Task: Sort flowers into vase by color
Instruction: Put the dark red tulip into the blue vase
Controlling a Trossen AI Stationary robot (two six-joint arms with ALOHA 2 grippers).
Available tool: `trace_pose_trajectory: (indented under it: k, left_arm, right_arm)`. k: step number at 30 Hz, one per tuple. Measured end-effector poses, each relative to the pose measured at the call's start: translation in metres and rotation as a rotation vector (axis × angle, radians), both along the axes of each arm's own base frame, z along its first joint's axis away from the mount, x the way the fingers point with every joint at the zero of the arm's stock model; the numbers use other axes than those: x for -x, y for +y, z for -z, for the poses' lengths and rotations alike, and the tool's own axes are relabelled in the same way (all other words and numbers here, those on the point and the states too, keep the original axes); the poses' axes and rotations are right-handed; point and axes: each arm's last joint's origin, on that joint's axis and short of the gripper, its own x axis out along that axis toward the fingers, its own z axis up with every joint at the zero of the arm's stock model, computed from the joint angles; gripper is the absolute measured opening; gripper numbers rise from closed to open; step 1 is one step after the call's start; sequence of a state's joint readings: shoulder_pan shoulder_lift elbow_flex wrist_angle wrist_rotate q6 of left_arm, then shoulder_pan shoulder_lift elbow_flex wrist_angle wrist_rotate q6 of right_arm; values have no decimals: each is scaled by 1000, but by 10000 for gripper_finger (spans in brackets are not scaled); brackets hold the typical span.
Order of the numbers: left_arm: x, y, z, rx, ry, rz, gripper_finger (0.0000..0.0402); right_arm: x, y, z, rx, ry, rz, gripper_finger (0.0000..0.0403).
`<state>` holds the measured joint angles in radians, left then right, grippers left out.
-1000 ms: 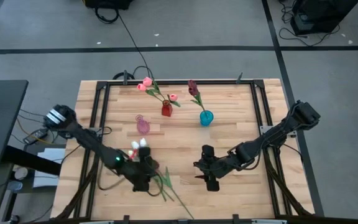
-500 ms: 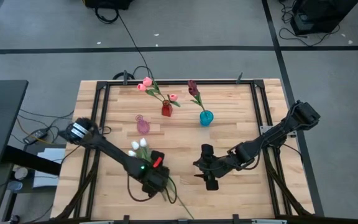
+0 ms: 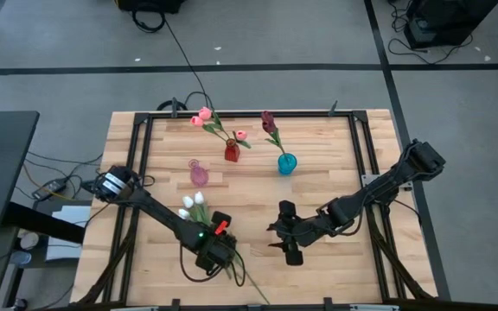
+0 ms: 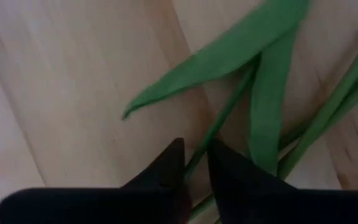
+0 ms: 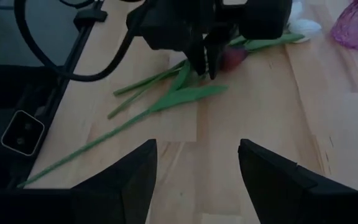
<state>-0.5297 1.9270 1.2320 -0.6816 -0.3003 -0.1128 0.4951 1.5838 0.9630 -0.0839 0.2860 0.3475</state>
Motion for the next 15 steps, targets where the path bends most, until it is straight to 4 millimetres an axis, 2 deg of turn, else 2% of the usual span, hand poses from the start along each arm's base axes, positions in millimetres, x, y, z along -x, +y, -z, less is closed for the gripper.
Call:
trace_pose_trajectory:
  k: [7, 10, 15]
  left_arm:
    - [0, 0, 0, -2, 3, -1, 10]
    - [3, 2, -3, -26, 35, -23, 10]
    - [0, 2, -28, -100, 54, -65, 13]
  right_arm:
    - [-2, 1, 5, -12, 16, 2, 230]
    - [-2, 2, 4, -32, 6, 7, 229]
    - [-7, 4, -5, -48, -19, 5, 229]
